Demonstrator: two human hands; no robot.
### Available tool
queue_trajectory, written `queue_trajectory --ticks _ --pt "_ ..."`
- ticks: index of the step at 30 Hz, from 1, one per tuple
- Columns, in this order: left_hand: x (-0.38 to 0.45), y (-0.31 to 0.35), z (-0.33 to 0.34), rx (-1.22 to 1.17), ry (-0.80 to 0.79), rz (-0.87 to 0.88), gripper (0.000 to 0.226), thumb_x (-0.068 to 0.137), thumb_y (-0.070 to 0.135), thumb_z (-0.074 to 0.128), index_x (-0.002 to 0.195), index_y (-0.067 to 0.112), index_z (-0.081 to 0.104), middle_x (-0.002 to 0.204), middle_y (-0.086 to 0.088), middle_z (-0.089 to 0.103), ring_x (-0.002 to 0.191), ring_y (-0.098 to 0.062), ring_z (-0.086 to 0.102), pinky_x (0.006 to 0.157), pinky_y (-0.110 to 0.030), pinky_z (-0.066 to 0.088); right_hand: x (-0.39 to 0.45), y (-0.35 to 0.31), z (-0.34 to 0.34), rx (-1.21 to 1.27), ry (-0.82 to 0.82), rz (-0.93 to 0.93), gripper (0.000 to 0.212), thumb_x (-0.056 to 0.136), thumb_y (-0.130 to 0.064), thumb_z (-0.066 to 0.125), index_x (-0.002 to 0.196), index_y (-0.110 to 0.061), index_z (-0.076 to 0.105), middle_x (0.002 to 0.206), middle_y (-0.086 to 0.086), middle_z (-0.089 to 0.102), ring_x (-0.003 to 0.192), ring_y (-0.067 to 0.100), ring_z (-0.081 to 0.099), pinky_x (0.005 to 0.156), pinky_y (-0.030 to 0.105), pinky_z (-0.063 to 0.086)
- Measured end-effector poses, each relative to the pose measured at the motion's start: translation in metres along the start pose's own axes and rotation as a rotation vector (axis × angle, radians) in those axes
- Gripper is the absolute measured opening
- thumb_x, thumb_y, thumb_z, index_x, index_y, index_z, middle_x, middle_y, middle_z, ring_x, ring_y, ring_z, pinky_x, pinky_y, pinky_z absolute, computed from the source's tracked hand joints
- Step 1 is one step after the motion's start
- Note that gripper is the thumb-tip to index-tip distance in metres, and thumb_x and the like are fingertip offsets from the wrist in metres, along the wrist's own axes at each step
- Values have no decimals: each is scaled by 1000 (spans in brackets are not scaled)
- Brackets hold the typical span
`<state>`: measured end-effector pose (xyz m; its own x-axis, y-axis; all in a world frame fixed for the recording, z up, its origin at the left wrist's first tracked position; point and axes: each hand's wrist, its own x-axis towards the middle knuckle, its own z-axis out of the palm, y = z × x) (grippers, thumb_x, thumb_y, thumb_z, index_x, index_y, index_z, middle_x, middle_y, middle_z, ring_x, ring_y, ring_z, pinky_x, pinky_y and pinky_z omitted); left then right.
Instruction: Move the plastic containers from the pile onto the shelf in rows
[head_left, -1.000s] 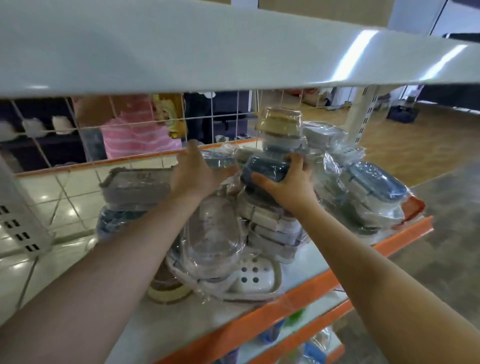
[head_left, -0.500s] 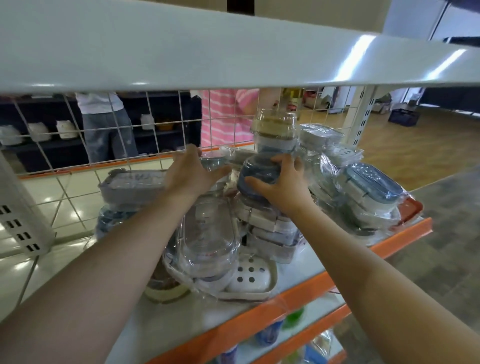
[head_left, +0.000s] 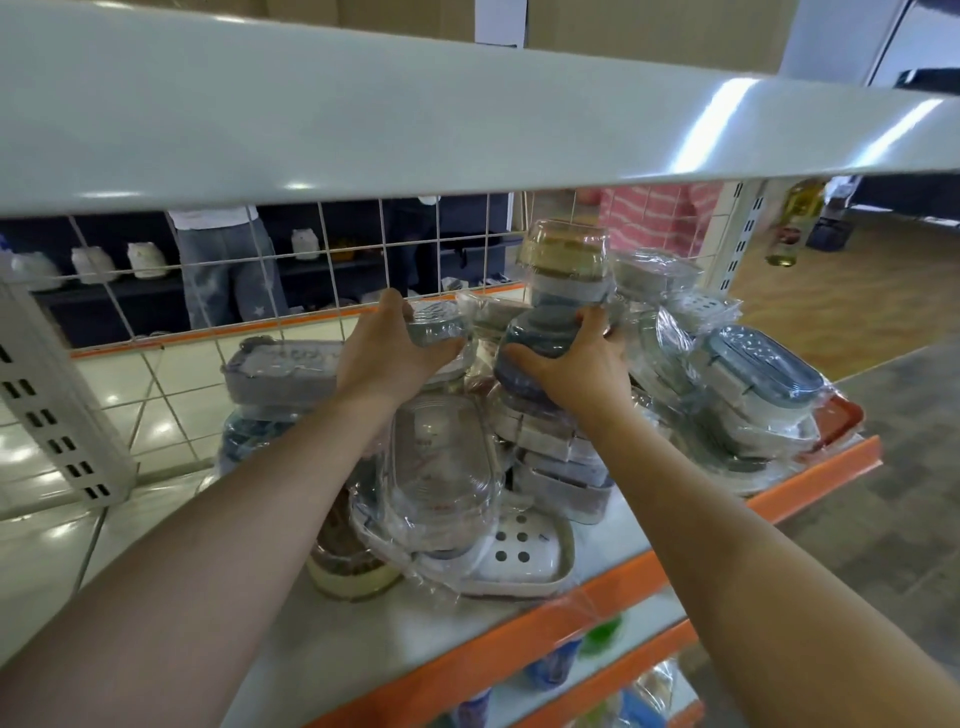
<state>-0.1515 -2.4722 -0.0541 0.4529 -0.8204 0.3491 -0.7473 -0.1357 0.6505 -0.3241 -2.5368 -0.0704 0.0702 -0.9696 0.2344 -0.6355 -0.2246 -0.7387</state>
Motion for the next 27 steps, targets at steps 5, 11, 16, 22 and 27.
queue_trajectory --ticks 5,11,16,22,27 --pt "-6 -2 -3 -68 29 4 47 77 41 73 107 17 46 105 1 49 88 -16 49 70 -29 36 -5 4 -10 115 -76 -33 97 54 -66 71 133 -22 34 134 13 45 118 33 48 97 50 45" --pt "-12 -9 -11 -147 -57 21 51 78 40 72 119 20 49 119 0 52 96 -16 53 79 -32 42 -9 17 -26 202 -172 -112 60 76 -36 74 127 -25 44 127 7 50 105 23 57 87 37 51" --pt "-16 -2 -12 -110 -98 -13 58 79 41 71 127 21 44 131 -1 42 99 -17 50 78 -30 39 -12 13 -30 130 -177 -99 64 74 -42 73 127 -26 42 126 10 51 103 27 58 90 46 52" --pt "-25 4 -5 -38 -45 -26 69 74 53 72 125 19 41 123 0 40 93 -13 43 77 -29 36 -22 3 -23 -36 -27 -99 81 66 -59 74 125 -18 38 125 11 46 105 29 54 88 42 50" --pt "-30 4 -6 -59 25 -9 63 76 48 73 123 18 44 120 1 45 90 -13 46 75 -28 37 -29 4 -21 33 5 -111 70 71 -48 75 122 -16 39 123 10 48 100 26 55 83 41 52"
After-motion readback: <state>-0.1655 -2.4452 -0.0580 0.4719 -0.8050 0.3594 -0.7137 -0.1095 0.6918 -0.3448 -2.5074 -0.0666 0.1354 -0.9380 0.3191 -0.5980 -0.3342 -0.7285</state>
